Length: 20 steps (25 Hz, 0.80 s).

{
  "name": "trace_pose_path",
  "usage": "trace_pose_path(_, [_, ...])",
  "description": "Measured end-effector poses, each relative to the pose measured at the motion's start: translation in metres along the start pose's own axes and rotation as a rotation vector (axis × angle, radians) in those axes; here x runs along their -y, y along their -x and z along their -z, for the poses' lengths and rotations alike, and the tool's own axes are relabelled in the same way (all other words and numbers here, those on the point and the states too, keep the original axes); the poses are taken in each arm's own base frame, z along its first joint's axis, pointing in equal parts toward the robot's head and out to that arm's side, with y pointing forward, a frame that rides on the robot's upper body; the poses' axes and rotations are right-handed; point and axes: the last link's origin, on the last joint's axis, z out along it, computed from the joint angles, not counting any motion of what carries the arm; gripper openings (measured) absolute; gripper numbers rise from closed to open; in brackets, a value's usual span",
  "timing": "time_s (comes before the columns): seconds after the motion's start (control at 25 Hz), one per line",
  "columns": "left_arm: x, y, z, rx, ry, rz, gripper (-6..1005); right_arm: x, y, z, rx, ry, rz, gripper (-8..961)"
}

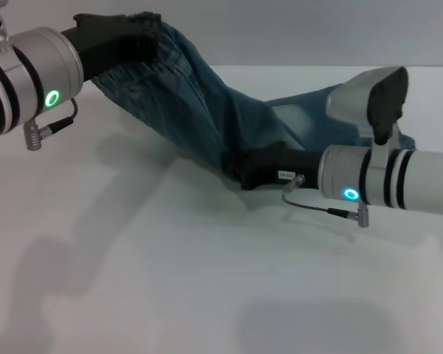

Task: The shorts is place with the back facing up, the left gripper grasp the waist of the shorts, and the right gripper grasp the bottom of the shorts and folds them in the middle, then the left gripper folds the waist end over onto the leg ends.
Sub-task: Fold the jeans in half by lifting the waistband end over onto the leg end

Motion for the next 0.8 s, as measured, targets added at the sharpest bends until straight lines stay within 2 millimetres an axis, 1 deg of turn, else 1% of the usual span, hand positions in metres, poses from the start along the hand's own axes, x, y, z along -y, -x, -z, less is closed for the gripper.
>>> trace_pose_path(0.16, [0.000,0.000,0.000,-0.003,0.001,-0.002,27,-0.003,0.001,-0.001,0.001,0.005,0.014,-1])
trace_pose_path(0.24, [0.000,0.001,0.001,-0.001,-0.002,0.001,27,-0.002,0.001,0.005,0.023,-0.006,0.010,-1])
trace_pose_path(0.4, [0.003,0.003,0.002,0.002,-0.010,0.006,27,0.011,0.002,0.025,0.088,-0.073,-0.006,-1])
trace_pose_path(0.48, [0.003,0.004,0.002,0.003,-0.011,0.007,27,0.022,0.000,0.038,0.118,-0.125,-0.025,-1])
trace_pose_path(0.52, [0.003,0.004,0.002,0.004,-0.011,0.007,27,0.032,-0.001,0.047,0.135,-0.165,-0.040,-1])
trace_pose_path(0.64, [0.001,0.003,0.003,0.001,-0.005,0.004,27,0.038,-0.001,0.052,0.142,-0.188,-0.046,-1])
trace_pose_path(0.68, [-0.005,0.000,0.004,-0.009,0.009,-0.004,27,0.039,-0.002,0.052,0.139,-0.194,-0.047,-1])
trace_pose_path(0.8, [-0.010,-0.004,0.005,-0.022,0.021,-0.011,27,0.039,-0.001,0.048,0.130,-0.195,-0.042,-1])
